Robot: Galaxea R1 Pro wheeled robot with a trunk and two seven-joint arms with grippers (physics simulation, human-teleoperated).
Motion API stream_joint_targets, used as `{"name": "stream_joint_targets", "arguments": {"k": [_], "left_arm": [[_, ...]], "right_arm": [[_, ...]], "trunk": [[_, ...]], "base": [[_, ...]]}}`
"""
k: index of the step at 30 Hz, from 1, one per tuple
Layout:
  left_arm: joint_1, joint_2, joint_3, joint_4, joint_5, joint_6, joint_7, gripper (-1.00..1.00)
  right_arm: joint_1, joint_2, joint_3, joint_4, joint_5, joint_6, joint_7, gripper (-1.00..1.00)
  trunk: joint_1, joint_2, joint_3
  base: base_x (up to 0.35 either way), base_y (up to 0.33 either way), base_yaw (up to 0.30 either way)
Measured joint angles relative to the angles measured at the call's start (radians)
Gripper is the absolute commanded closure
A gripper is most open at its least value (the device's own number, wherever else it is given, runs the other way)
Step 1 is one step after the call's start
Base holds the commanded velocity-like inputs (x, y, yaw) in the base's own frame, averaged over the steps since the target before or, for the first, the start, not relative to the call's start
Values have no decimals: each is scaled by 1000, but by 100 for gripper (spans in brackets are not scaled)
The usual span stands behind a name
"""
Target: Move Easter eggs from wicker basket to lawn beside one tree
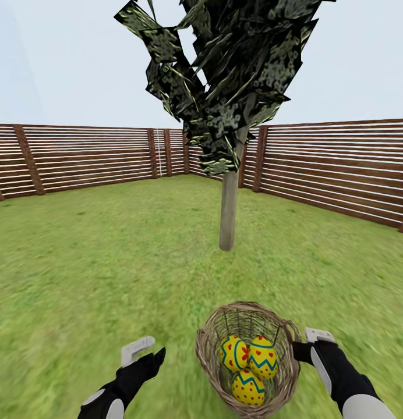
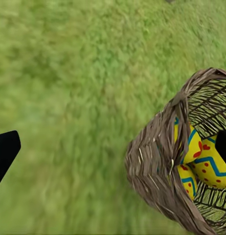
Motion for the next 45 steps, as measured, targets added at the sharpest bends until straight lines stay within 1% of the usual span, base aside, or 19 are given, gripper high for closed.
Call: {"name": "stream_joint_targets", "arguments": {"k": [14, 32, 38, 45], "left_arm": [[0, 0, -1, -1, 1, 3, -2, -100], [0, 0, -1, -1, 2, 4, 0, -100], [0, 0, -2, 0, 2, 3, 0, -100], [0, 0, -2, 0, 1, 4, 0, -100]], "right_arm": [[0, 6, 6, -4, -1, 2, -1, 100], [0, 7, 6, -2, -2, 1, -1, 100], [0, 7, 6, -3, -3, 0, -1, 100], [-1, 7, 6, -3, -2, 1, -1, 100]], "trunk": [[0, 0, 0], [0, 0, 0], [0, 0, 0], [0, 0, 0]], "base": [[332, 0, 0], [332, -2, 0], [323, -134, 0], [271, -229, 0]]}}
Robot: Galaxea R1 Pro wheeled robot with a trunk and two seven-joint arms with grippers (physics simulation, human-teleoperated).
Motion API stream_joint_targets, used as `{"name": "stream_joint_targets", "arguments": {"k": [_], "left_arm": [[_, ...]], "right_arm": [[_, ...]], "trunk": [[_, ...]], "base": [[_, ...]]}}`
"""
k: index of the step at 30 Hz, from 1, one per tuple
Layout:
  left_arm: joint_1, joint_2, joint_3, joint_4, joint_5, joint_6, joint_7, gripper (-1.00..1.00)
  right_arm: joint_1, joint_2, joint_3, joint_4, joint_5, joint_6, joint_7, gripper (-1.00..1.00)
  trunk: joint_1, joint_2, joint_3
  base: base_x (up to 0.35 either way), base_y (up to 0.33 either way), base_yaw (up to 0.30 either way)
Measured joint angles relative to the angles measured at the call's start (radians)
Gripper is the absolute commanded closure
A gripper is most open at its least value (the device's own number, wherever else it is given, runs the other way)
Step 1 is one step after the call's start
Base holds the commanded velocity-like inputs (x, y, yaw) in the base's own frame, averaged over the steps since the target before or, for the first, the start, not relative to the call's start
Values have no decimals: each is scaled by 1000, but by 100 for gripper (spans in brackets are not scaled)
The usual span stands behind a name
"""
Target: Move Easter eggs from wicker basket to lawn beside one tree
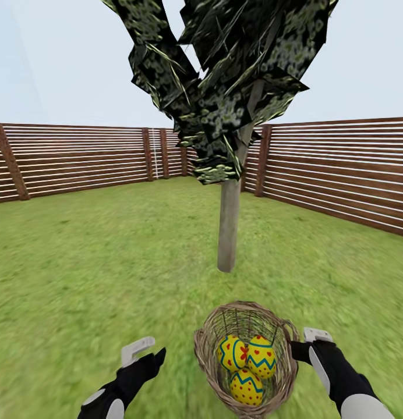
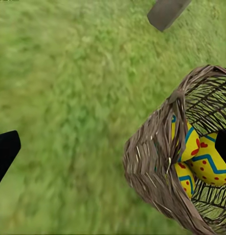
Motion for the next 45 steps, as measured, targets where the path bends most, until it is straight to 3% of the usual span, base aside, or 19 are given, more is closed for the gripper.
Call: {"name": "stream_joint_targets", "arguments": {"k": [27, 45], "left_arm": [[0, 0, -2, 13, -1, -1, 1, -100], [0, 0, -1, 13, 0, -1, 1, -100]], "right_arm": [[1, 0, 0, 0, 1, 0, 0, 100], [0, 0, 0, 0, 0, 0, 0, 100]], "trunk": [[0, 0, 0], [0, 0, 0]], "base": [[230, -261, 0], [313, -86, 0]]}}
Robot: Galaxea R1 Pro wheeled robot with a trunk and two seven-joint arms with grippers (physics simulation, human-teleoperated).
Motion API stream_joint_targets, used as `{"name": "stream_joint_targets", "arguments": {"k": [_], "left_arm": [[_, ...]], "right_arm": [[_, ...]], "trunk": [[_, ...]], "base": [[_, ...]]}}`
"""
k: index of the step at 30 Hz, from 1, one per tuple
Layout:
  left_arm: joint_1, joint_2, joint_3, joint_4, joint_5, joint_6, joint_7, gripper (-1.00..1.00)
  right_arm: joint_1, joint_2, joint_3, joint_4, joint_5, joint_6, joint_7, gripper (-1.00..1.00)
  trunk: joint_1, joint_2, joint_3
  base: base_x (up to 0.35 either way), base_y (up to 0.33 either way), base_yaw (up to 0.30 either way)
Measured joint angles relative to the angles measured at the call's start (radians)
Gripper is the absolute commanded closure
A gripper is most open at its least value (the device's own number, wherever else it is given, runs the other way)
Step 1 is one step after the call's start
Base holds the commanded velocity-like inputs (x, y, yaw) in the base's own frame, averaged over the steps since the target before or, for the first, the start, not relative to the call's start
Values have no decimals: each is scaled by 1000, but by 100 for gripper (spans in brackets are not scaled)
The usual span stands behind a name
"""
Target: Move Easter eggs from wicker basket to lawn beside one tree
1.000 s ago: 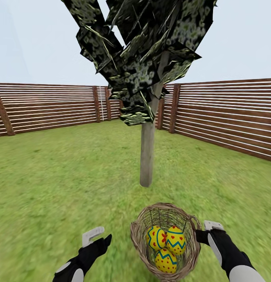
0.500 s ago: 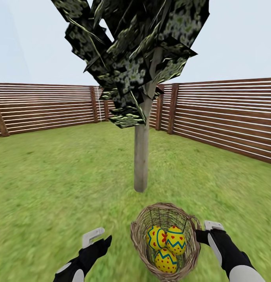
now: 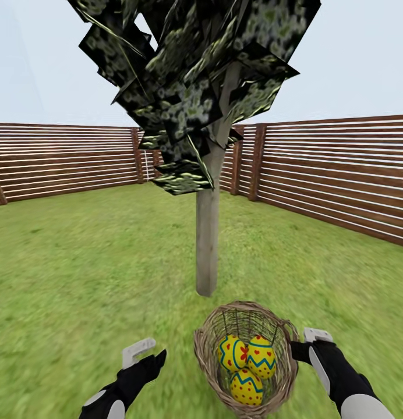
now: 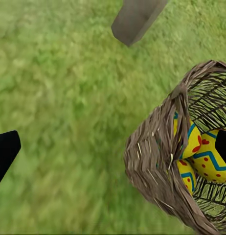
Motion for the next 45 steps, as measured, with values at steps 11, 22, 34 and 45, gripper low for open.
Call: {"name": "stream_joint_targets", "arguments": {"k": [11, 22, 34, 45], "left_arm": [[0, 0, -2, 49, 51, -3, -6, -100], [0, 0, -2, 36, 57, 0, -5, -100], [0, 0, -6, 14, 57, -7, -5, -100], [0, -1, -19, 14, 57, -8, -8, -100]], "right_arm": [[-1, 0, 0, 0, -3, 0, 0, 100], [0, 0, 0, 0, -1, 0, 0, 100], [0, 0, 0, 0, 0, 0, 0, 100], [0, 0, 0, 1, 1, 0, 0, 100]], "trunk": [[0, 0, 0], [4, -7, -3], [50, -91, -41], [70, -126, -56]], "base": [[319, -125, 0], [85, -49, 0], [0, 0, 0], [0, 0, 0]]}}
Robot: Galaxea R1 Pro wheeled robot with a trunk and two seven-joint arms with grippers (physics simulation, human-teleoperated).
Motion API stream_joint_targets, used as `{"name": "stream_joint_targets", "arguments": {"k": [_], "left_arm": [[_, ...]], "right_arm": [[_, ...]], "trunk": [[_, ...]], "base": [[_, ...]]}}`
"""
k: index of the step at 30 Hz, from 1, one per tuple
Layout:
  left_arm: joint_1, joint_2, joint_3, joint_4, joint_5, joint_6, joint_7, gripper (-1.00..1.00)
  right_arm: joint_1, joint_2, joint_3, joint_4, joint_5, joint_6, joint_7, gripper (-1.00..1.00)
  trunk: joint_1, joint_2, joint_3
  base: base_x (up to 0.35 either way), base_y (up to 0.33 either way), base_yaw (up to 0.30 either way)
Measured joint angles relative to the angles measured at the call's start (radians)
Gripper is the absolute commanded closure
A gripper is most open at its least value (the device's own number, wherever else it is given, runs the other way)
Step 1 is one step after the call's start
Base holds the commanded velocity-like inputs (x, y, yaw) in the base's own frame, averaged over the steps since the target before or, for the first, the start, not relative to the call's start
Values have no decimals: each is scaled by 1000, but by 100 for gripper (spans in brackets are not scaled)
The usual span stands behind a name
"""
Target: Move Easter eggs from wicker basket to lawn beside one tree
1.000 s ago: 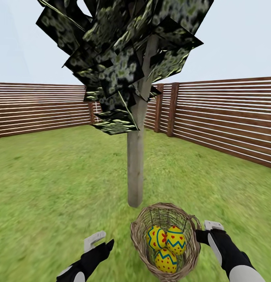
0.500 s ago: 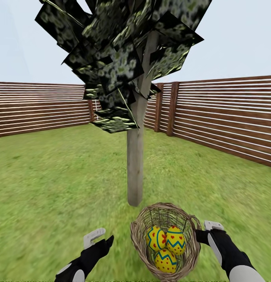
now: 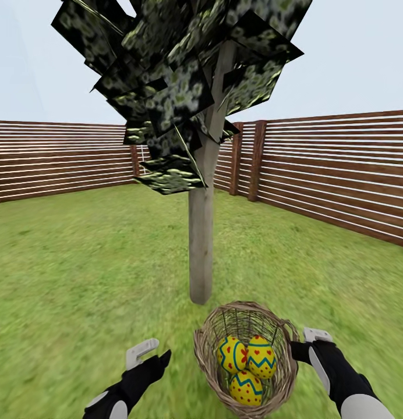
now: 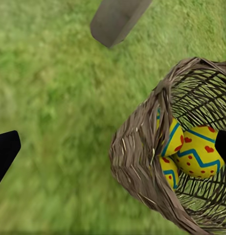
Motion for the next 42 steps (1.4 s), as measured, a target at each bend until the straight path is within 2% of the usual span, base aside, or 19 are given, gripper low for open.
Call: {"name": "stream_joint_targets", "arguments": {"k": [3, 4, 22, 28, 33, 36, 38, 39, 42], "left_arm": [[0, 0, -7, 0, -1, 0, 0, -100], [0, 0, -8, 0, -1, -1, -1, -100], [0, 0, -9, 1, 0, -2, -2, -100], [0, 0, -9, 6, -1, -4, -4, -100], [0, 0, -16, 49, -3, -53, -5, -100], [0, 0, -42, 108, -8, -128, -1, -100], [0, 0, -47, 126, -28, -150, 2, -100], [0, 0, -47, 130, -55, -161, 4, -100], [0, 0, -47, 133, -101, -213, 7, -100]], "right_arm": [[0, 1, 0, 0, -2, 0, 0, 100], [0, 1, 0, 0, -1, -1, -1, -100], [0, 2, -1, 0, -5, -28, -18, -100], [0, 3, 1, 1, -5, -29, -18, -100], [-1, 3, 1, 2, -5, -29, -17, -100], [-1, 3, 1, 2, -5, -29, -17, -100], [-1, 5, 1, 12, -5, -30, -16, -100], [0, 4, 1, 41, -4, -44, -15, -100], [0, 2, 2, 86, -1, -140, -13, -100]], "trunk": [[0, 0, 0], [0, 0, 0], [0, 0, 0], [-23, 42, 19], [-42, 77, 34], [-54, 98, 44], [-61, 112, 50], [-65, 119, 53], [-77, 140, 63]], "base": [[0, 0, 0], [0, 0, 0], [0, 0, 0], [0, 0, 0], [0, 0, 0], [0, 0, 0], [0, 0, 0], [0, 0, 0], [-20, 0, 0]]}}
